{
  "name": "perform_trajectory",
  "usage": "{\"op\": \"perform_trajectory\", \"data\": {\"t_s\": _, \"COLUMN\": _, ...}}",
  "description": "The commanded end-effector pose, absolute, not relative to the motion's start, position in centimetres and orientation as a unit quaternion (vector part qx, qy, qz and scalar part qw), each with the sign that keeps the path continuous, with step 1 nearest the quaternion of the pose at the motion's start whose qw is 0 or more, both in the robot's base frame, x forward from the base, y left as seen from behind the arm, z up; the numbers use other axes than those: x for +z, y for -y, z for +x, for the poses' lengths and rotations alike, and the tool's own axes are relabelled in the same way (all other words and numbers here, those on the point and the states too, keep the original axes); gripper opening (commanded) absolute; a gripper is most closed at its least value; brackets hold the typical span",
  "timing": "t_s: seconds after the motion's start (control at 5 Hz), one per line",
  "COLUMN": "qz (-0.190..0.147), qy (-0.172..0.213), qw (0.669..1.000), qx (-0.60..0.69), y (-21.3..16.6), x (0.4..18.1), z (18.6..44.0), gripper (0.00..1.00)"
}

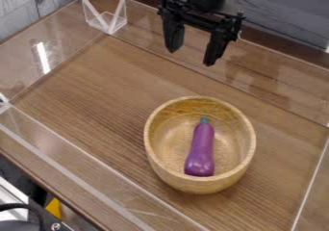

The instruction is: Remove the purple eggplant from inside the brown bowl and put it on the table

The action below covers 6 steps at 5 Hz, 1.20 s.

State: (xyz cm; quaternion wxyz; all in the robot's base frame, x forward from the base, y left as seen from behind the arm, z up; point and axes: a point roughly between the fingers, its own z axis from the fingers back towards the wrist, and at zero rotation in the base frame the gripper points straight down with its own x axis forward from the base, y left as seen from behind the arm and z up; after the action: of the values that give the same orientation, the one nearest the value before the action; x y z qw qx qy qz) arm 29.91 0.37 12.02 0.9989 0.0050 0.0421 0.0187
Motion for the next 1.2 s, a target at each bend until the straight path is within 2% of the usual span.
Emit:
{"op": "perform_trajectory", "data": {"t_s": 0.0, "qz": 0.005, "qy": -0.013, "qw": 0.999, "qx": 0.03, "y": -0.5, "x": 13.6, "z": 30.1, "gripper": 1.0}}
{"op": "perform_trajectory", "data": {"t_s": 0.6, "qz": 0.017, "qy": 0.002, "qw": 0.997, "qx": 0.071, "y": -0.8, "x": 14.6, "z": 30.3, "gripper": 1.0}}
{"op": "perform_trajectory", "data": {"t_s": 1.0, "qz": 0.02, "qy": 0.009, "qw": 0.999, "qx": -0.049, "y": 0.9, "x": 14.3, "z": 31.3, "gripper": 1.0}}
